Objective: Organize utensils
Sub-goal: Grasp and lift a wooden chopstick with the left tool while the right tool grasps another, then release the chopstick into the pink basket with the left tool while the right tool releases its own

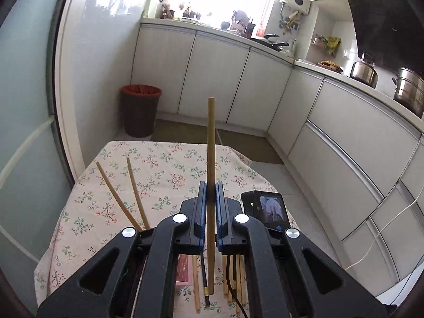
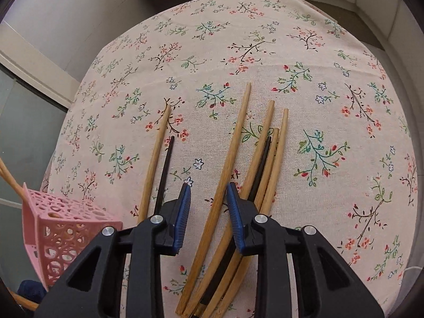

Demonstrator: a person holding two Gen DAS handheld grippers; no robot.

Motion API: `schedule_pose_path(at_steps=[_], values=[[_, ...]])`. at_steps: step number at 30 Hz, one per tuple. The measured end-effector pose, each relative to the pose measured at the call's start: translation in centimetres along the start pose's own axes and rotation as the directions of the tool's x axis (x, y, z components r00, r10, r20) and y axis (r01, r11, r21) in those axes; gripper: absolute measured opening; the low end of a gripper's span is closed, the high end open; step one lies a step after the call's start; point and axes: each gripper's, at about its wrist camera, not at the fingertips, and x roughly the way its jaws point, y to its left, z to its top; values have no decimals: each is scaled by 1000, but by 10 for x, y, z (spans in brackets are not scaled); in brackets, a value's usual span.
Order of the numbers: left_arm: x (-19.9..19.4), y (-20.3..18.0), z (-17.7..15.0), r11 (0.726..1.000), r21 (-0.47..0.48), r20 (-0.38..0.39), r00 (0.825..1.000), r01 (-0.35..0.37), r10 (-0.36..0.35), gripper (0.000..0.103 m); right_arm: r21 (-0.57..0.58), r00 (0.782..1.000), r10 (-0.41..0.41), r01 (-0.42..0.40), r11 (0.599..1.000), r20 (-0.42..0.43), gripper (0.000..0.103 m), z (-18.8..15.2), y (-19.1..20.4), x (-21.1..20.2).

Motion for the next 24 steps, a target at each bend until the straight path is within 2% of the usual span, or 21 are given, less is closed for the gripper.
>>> schedule_pose_path(at_steps=[1, 4, 7, 11, 14, 17, 21, 24], values=[[-3, 2, 1, 1000, 2, 16, 1000, -7, 7, 5, -6, 999, -32, 32, 999, 5, 11, 1, 1, 1], [-10, 10, 5, 1000, -4, 46, 999, -8, 8, 5, 24, 1000, -10, 10, 1000, 25, 9, 1, -1, -2], [-16, 19, 8, 1000, -19, 74, 997, -9, 10, 5, 48, 993, 44, -50, 998, 112, 7, 2, -1, -29], [-24, 27, 11, 1000, -16, 122, 992, -26, 28, 5, 33, 948, 130, -146, 989, 292, 7, 2, 3, -81], [-25, 31, 12, 999, -24, 141, 989, -36, 39, 5, 21, 911, 149, -170, 985, 384, 7, 0, 6, -104], [-24, 36, 11, 998, -27, 180, 982, -61, 65, 5, 4, 863, 171, -197, 980, 475, 7, 0, 16, -120], [-16, 47, 7, 995, -55, 196, 977, -78, 88, 5, -44, 764, 212, -234, 971, 610, 7, -7, 25, -150], [-4, 46, 2, 992, -36, 162, 979, -119, 123, 5, -75, 697, 247, -268, 961, 673, 7, -12, 31, -164]])
